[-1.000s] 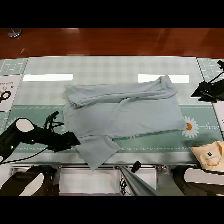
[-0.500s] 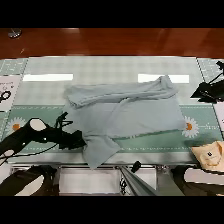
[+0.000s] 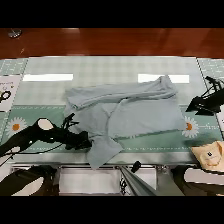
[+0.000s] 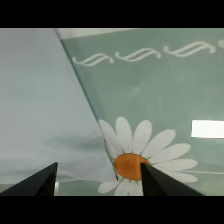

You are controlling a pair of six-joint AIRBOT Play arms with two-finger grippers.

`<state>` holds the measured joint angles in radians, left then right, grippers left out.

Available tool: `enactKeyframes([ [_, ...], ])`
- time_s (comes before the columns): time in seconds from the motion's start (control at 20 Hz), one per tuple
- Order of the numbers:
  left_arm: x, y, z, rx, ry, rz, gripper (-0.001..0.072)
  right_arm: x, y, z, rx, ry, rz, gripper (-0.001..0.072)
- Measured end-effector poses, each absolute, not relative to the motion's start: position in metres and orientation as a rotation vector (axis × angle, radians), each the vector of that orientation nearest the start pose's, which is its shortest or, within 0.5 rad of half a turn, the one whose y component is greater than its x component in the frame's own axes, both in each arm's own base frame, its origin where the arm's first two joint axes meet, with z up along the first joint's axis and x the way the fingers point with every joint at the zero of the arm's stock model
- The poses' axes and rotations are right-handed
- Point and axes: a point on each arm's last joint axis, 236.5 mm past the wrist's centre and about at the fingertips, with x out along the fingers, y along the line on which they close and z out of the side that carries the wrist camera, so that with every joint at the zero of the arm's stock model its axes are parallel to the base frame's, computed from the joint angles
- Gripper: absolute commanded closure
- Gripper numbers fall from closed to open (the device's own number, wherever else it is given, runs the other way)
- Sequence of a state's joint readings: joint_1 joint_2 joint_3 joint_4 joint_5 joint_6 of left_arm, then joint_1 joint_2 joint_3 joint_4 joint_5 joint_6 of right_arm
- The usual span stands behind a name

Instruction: Fold the shirts.

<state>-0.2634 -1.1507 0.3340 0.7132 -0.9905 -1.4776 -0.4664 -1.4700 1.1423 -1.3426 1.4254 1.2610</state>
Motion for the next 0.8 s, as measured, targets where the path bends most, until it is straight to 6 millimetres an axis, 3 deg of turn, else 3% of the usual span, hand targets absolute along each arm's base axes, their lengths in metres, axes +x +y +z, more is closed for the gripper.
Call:
enactKeyframes([
  [0.2, 0.138, -0.193, -0.125, -0.676, 1.777, -0.352, 0.0683, 0.282, -0.080, -0.077, 0.397, 1.680, 0.114, 0.0108],
  [0.55, 0.138, -0.193, -0.125, -0.666, 1.773, -0.364, 0.0683, 0.279, -0.081, -0.082, 0.494, 1.647, 0.119, 0.0135],
  [0.8, 0.138, -0.193, -0.125, -0.666, 1.773, -0.364, 0.0683, 0.267, -0.055, -0.097, 0.605, 1.653, 0.157, 0.0151],
])
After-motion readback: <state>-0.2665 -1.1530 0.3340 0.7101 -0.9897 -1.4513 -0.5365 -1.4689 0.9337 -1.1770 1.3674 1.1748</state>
